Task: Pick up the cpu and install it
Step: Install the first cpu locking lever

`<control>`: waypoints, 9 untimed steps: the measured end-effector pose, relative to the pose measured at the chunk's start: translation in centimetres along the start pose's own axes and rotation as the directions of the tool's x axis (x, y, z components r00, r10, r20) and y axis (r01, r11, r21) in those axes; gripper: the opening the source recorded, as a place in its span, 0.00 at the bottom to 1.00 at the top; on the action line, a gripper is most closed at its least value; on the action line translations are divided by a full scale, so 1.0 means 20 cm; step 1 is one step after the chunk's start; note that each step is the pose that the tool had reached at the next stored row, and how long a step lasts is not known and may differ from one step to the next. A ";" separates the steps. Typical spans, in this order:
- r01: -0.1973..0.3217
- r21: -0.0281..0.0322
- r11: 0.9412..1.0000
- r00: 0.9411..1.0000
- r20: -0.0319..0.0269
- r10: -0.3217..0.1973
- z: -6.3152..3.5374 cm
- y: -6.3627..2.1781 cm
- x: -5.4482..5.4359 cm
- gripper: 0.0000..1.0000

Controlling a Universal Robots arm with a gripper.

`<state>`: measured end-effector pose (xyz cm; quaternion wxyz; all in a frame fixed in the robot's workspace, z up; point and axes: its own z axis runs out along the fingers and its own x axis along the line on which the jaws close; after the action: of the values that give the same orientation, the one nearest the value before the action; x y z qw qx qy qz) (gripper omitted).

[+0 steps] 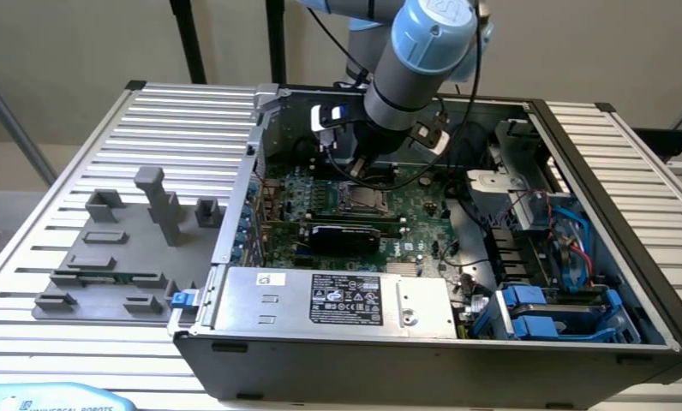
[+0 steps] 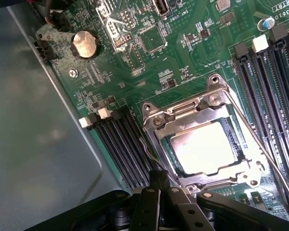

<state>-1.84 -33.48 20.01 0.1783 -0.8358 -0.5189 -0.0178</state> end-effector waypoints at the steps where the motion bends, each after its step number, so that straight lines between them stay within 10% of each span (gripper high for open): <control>1: 0.000 0.000 1.000 1.000 0.000 0.000 0.001 0.000 0.00 0.11; 9: 0.000 0.000 1.000 1.000 0.000 0.000 0.009 0.012 0.00 0.11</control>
<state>-1.63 -33.48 19.78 0.1782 -0.8358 -0.5191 -0.0177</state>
